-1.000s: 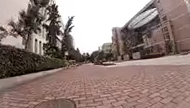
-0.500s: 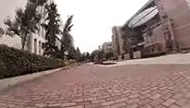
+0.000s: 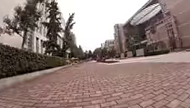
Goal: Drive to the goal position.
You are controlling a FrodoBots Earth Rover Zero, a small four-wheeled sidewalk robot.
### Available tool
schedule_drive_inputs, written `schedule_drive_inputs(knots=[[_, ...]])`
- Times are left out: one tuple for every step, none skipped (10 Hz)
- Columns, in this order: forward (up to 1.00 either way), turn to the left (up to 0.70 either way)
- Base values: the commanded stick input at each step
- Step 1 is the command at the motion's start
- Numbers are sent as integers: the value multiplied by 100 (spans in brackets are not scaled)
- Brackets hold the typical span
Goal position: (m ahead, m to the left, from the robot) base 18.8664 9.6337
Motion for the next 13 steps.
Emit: schedule_drive_inputs(knots=[[70, 14], [70, 13], [70, 0], [70, 0], [70, 0], [70, 0], [70, 0], [70, 0], [70, 0], [70, 0], [70, 0], [70, 0], [70, 0]])
